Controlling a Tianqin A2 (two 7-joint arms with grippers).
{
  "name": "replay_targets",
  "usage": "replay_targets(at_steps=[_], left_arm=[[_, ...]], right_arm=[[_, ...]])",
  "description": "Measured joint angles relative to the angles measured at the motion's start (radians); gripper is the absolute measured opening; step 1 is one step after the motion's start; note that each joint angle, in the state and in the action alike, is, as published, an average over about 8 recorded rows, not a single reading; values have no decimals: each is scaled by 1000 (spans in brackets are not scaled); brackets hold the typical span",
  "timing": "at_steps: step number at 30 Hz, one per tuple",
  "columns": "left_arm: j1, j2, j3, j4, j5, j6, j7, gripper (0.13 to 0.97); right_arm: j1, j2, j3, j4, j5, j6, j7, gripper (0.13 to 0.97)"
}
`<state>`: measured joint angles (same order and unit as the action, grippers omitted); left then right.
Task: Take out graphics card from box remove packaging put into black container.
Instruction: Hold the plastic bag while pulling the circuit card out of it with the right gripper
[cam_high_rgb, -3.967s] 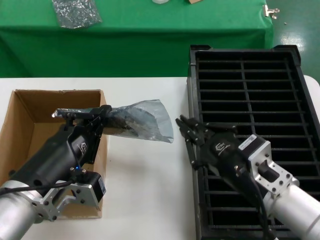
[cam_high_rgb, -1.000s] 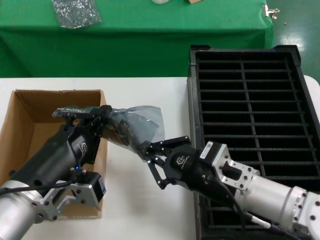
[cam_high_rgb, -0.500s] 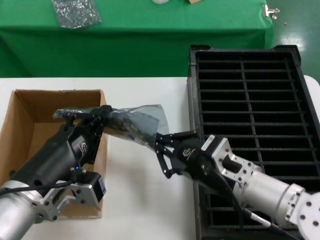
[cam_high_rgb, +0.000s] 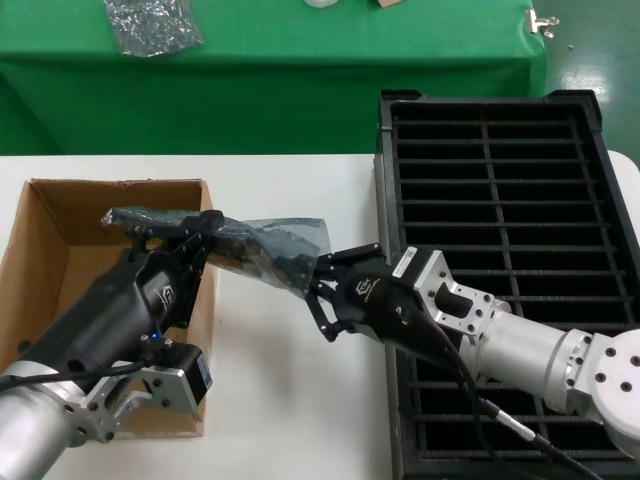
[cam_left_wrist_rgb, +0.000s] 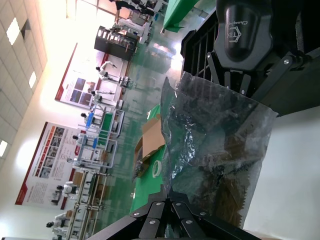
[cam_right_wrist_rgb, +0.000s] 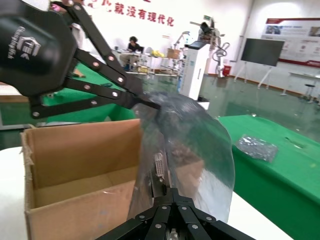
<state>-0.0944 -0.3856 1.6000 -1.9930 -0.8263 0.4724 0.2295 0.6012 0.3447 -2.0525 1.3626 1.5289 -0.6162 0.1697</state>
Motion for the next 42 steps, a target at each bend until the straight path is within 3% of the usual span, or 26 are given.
replay_targets(at_steps=[14,31,42], left_arm=[[0,0,0,0,0,0,0,139],[0,0,0,0,0,0,0,139],[0,0,0,0,0,0,0,139]], right_arm=[[-1,-5,10,4,35,-35,-44,157],[10,-27,18,-45,52,-39,-63,348],[48,-70,26,-130,77,-47,-100,296]])
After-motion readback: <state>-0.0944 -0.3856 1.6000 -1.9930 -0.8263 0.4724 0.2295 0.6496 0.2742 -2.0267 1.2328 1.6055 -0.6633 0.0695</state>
